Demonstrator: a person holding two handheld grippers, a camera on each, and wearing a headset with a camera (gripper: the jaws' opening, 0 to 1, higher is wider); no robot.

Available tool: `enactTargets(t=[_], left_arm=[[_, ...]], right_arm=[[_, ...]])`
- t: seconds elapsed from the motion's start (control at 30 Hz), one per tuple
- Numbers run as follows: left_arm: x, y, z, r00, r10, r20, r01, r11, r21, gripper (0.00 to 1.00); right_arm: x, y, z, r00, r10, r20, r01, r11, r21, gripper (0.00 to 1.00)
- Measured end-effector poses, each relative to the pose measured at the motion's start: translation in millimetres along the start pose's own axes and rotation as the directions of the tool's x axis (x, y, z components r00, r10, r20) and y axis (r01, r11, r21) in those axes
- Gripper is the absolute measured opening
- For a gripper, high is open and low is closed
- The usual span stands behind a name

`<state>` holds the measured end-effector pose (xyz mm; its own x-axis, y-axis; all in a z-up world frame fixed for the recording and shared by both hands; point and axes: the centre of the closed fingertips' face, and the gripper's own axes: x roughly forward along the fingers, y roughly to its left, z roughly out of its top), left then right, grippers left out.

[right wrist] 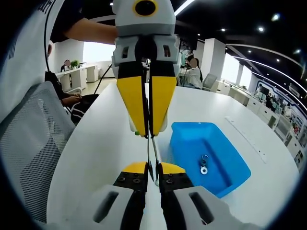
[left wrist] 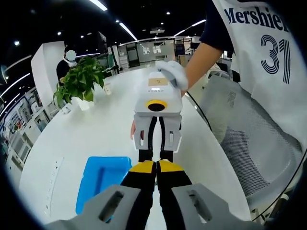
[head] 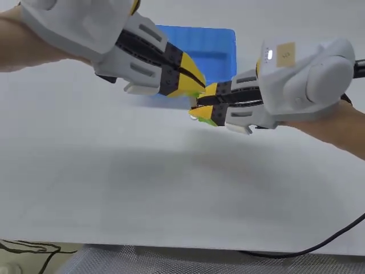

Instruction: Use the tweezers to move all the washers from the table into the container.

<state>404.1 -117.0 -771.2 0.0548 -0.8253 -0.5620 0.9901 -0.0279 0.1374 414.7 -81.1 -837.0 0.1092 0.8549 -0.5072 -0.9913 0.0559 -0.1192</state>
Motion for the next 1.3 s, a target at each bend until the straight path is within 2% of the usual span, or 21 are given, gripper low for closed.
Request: enactTargets(t=[0.33, 0.77, 1.3], left_arm=[[4.6, 3.4, -8.6, 1.0000, 0.000, -0.002, 0.000, 1.000, -0.013, 0.05], [8.1, 5.1, -13.5, 1.0000, -0.006, -0.007, 0.006, 1.000, -0.018, 0.05], [11.0, 5.5, -12.5, 0.9998, -0.018, 0.002, 0.018, 0.999, -0.033, 0.05]], right_arm=[[6.7, -2.5, -7.7, 1.0000, 0.001, -0.005, 0.000, 1.000, 0.019, 0.10], [11.3, -3.9, -11.7, 0.9999, 0.011, -0.008, -0.010, 0.999, 0.032, 0.10], [10.2, -2.4, -12.7, 0.9999, 0.015, -0.004, -0.015, 0.998, 0.061, 0.11]])
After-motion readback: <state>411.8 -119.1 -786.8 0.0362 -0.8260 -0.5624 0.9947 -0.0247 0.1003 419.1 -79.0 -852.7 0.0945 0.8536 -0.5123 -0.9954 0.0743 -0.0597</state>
